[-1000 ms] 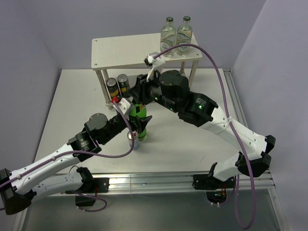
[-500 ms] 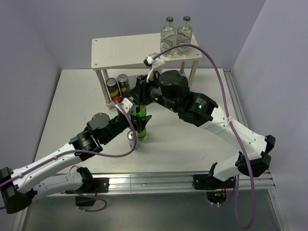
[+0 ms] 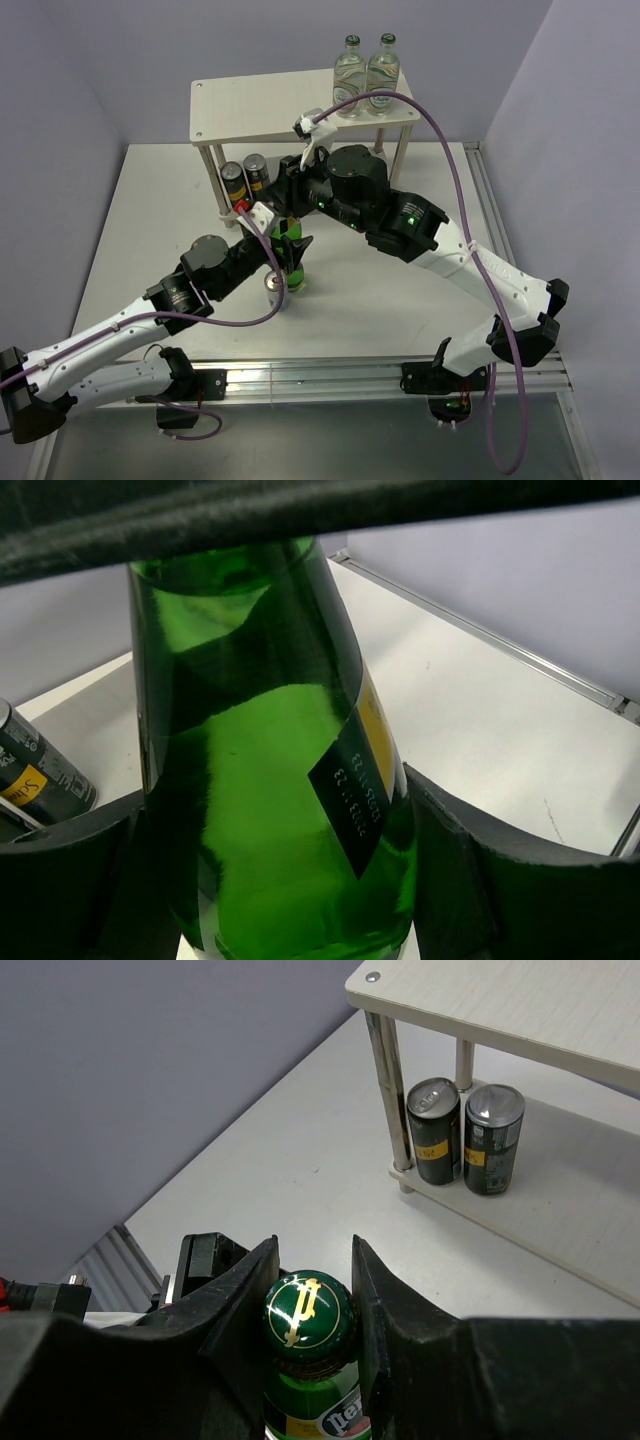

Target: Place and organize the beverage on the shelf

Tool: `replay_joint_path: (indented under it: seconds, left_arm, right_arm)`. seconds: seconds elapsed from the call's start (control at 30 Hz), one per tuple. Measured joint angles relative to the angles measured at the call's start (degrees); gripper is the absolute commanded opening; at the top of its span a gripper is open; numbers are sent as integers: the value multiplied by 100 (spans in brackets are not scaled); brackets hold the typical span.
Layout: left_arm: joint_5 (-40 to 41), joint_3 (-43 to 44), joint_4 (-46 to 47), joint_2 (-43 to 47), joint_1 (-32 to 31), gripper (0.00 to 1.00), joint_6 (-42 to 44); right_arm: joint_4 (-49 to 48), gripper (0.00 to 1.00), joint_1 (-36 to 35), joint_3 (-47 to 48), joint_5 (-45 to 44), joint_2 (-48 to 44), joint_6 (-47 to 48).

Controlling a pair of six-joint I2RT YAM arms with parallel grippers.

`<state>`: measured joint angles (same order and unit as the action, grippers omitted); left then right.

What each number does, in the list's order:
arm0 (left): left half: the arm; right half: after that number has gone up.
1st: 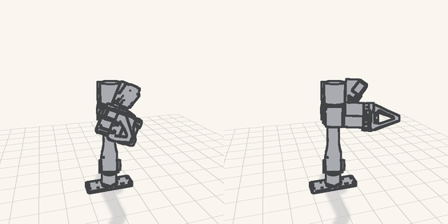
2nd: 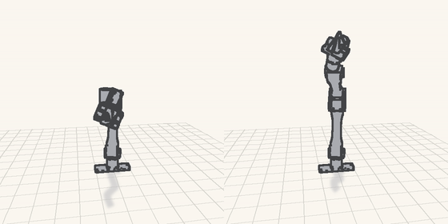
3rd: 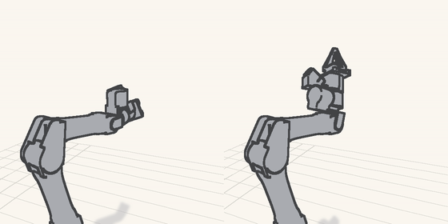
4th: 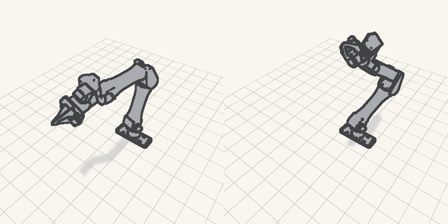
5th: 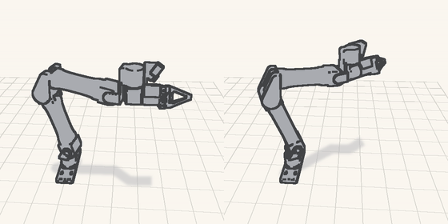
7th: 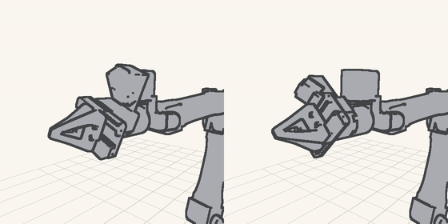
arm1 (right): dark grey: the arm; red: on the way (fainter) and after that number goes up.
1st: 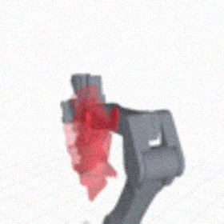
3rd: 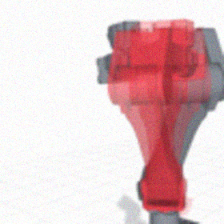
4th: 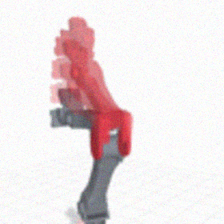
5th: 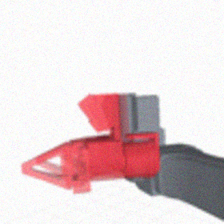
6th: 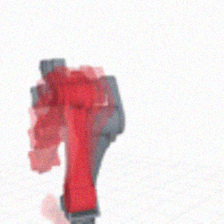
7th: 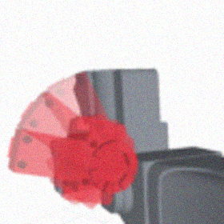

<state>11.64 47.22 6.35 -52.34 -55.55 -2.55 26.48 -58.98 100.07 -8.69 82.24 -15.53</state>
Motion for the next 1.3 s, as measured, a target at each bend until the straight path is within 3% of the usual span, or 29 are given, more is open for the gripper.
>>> replay_joint_path:
  seconds: [0.2, 0.27, 0.3, 0.37, 0.43, 0.5, 0.6, 0.67, 0.7, 0.8, 0.83, 0.9, 1.3]
  left_arm:
    - [203, -37, 22, -2, -2, 0, -7]
    - [282, -39, 24, -4, -2, 0, -7]
    - [315, -39, 31, -7, -2, 0, -4]
    - [374, -42, 52, -13, -2, 0, -4]
    - [435, -74, 105, -28, 0, 0, -7]
    - [494, -109, 136, -42, 0, 0, -9]
    - [549, -114, 197, -85, 2, 0, -9]
    - [597, -114, 260, -103, 2, 0, -7]
    - [621, -114, 286, -105, 2, 0, -7]
    - [664, -138, 455, -90, 2, 0, -37]
    - [647, -144, 557, -72, 0, 0, -72]
    - [595, -153, 785, 13, -15, 0, -114]
    - [564, -133, 1134, 48, -17, 0, -111]
  right_arm:
    - [-125, 4, 0, -2, 72, 83, 118]
    - [-216, 16, 2, -26, 136, 94, 175]
    - [-245, 27, 2, -26, 168, 103, 197]
    - [-313, 31, 4, -26, 227, 129, 264]
    - [-354, 28, 4, -26, 291, 157, 343]
    - [-358, 17, 4, -26, 382, 181, 411]
    - [-417, 17, 22, -28, 487, 199, 468]
    - [-505, 25, 26, -28, 544, 203, 501]
    - [-538, 39, 26, -28, 560, 210, 514]
    - [-723, 64, 31, -28, 667, 229, 415]
    - [-835, 80, 46, -28, 713, 232, 323]
    - [-1016, 95, 96, -20, 708, 229, 234]
    - [-1381, 100, 101, -35, 713, 240, 105]
